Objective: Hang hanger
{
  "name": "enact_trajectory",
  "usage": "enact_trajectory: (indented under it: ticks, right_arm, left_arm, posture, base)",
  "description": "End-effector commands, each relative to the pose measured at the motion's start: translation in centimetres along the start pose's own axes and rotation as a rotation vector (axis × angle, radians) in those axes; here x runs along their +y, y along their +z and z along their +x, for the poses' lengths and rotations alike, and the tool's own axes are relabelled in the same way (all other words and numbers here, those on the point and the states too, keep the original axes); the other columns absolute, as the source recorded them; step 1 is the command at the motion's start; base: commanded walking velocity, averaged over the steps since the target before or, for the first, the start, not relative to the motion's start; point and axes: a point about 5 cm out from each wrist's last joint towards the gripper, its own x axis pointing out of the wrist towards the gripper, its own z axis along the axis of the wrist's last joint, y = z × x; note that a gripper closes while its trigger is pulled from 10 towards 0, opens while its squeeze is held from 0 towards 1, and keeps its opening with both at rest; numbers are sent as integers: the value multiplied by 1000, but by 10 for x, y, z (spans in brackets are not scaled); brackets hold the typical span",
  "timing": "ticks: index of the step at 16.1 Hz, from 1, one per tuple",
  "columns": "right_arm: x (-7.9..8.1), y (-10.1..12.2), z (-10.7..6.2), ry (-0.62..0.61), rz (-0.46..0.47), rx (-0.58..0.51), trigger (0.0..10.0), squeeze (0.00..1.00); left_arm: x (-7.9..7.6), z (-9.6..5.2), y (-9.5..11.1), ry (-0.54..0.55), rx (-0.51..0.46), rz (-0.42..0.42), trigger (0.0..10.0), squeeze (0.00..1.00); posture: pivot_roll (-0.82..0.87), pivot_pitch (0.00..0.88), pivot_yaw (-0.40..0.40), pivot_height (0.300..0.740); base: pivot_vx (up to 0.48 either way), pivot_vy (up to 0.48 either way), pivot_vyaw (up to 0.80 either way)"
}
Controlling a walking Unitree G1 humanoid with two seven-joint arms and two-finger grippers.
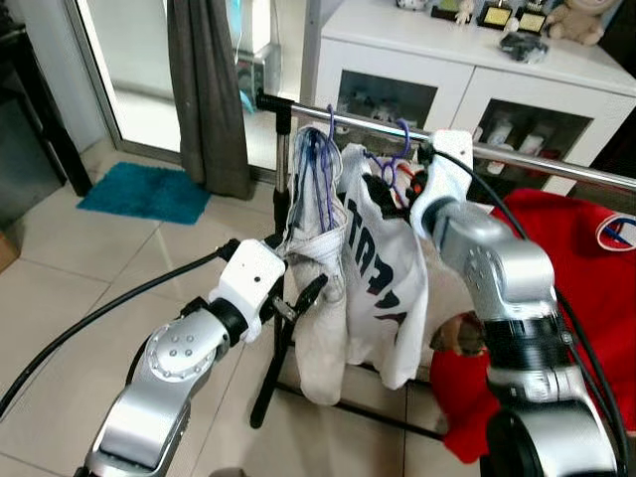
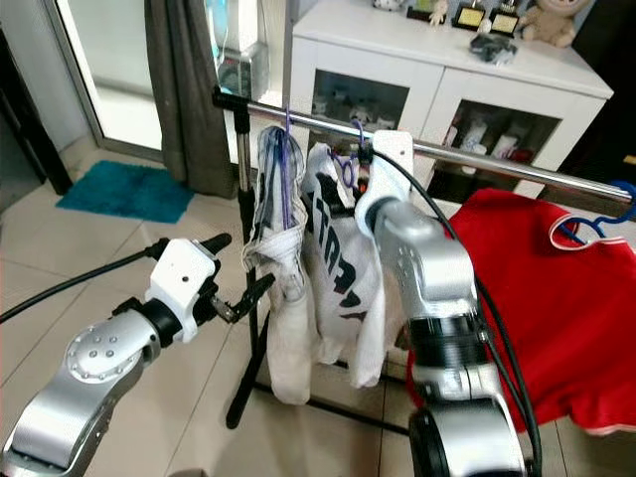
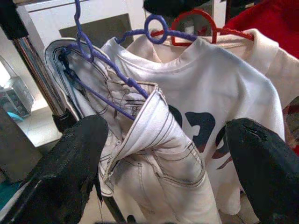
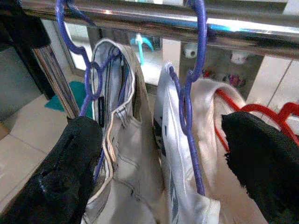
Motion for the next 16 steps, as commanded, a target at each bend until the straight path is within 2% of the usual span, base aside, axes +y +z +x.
enact_trajectory:
  ticks: [1,2,4,5,6,8,9,16]
  right_arm:
    - [-9,3,4,-34,5,13,7333,0]
    - [-10,3,8,-44,-2,28,4667,0]
    - [-11,4,17,-46,7,48,2431,0]
    - [-9,5,21,-39,9,50,1647,0]
    - [-8,5,23,-37,11,51,1608,0]
    - [-5,4,30,-36,14,60,902,0]
    - [-6,4,31,-39,15,65,0,0]
    - [-9,4,36,-32,34,76,0,0]
  left_arm:
    - [-2,3,4,-25,-18,0,10000,0]
    - [-3,3,5,-33,-22,-3,10000,0]
    - [-4,3,6,-50,-24,4,10000,0]
    - [-3,4,6,-46,-23,6,10000,0]
    - [-2,4,6,-44,-23,7,10000,0]
    - [-3,4,6,-46,-23,7,10000,0]
    - [-3,4,6,-47,-23,8,10000,0]
    - [-2,5,7,-59,-31,7,10000,0]
  posture:
    - [94,0,-84,740]
    - [94,0,-85,740]
    - [97,0,-89,740]
    - [99,0,-91,740]
    - [102,0,-93,740]
    - [106,0,-95,740]
    - [107,0,-96,740]
    - [104,0,-95,740]
  base:
    - [0,0,0]
    - [0,0,0]
    - [0,0,0]
    - [0,0,0]
    - [0,0,0]
    - [0,0,0]
    - [0,0,0]
    - [0,0,0]
